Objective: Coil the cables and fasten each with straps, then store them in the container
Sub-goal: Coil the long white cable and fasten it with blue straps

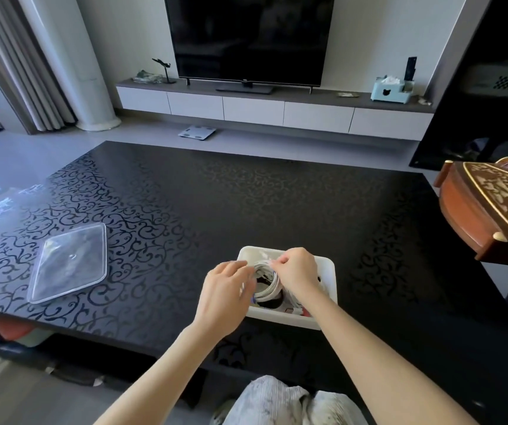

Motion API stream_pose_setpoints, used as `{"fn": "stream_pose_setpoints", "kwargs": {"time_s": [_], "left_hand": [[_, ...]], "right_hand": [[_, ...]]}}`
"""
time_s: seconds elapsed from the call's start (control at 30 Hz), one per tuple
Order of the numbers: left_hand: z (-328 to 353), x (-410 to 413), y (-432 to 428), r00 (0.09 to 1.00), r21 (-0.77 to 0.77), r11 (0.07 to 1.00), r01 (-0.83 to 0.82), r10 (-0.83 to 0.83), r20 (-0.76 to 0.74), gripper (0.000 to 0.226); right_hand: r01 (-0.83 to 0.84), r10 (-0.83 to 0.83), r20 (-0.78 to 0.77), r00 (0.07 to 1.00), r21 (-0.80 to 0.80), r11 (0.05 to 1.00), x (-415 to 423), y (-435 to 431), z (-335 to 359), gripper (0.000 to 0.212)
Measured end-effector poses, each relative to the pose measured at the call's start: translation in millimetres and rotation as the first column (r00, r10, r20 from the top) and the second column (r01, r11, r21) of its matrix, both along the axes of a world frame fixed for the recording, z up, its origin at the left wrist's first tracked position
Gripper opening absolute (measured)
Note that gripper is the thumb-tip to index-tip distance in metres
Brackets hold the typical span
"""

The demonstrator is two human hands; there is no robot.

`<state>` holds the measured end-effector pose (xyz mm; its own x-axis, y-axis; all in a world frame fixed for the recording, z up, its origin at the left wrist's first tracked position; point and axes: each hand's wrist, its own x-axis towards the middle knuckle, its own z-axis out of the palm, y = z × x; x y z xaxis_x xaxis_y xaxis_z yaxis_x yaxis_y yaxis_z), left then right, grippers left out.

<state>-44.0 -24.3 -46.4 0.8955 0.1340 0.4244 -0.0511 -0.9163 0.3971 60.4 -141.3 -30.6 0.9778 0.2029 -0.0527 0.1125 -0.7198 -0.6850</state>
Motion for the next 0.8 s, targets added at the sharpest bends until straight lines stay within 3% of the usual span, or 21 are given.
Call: {"fn": "stream_pose_setpoints", "kwargs": {"time_s": [0.1,0.17,0.27,0.4,0.5,0.57,0.63,0.73,0.8], "left_hand": [[-7.3,18.6,-4.0,0.942,0.087,0.994,0.059,-0.027,-0.335,0.051],[-14.3,26.7,-5.9,0.854,0.134,0.987,0.088,-0.006,-0.521,0.058],[-19.5,31.0,-9.6,0.813,0.185,0.977,0.104,0.024,-0.581,0.058],[-18.4,36.2,-13.4,0.751,0.251,0.961,0.118,0.079,-0.655,0.056],[-7.3,33.5,-13.2,0.786,0.202,0.974,0.101,0.046,-0.617,0.054],[4.4,26.1,-9.4,0.851,0.007,0.996,0.092,-0.075,-0.519,0.049],[12.2,14.9,4.7,0.932,-0.164,0.986,0.019,-0.077,-0.355,0.043],[2.1,-3.4,55.2,0.963,-0.175,0.955,-0.238,0.208,-0.170,0.036],[-10.8,-11.1,99.1,0.893,-0.017,0.916,-0.401,0.387,-0.231,0.039]], "right_hand": [[-0.142,0.151,0.016,0.988,-0.255,0.956,3.5,7.0,-8.4,0.029],[-0.185,0.226,0.105,0.968,-0.310,0.933,5.6,7.0,-13.3,0.029],[-0.224,0.278,0.160,0.947,-0.293,0.930,7.2,-0.2,-21.3,0.029],[-0.307,0.324,0.059,0.944,-0.203,0.930,4.1,-5.8,-19.7,0.031],[-0.276,0.285,0.106,0.953,-0.094,0.957,-2.5,-9.4,-2.3,0.036],[-0.247,0.252,0.184,0.950,-0.054,0.968,-4.1,-11.2,5.4,0.035],[-0.254,0.256,0.226,0.940,-0.041,0.966,-7.4,-6.1,11.1,0.034],[-0.307,0.300,0.255,0.919,-0.013,0.952,-15.3,15.5,15.4,0.035],[-0.366,0.357,0.253,0.899,-0.013,0.930,-22.7,32.2,16.3,0.035]]}}
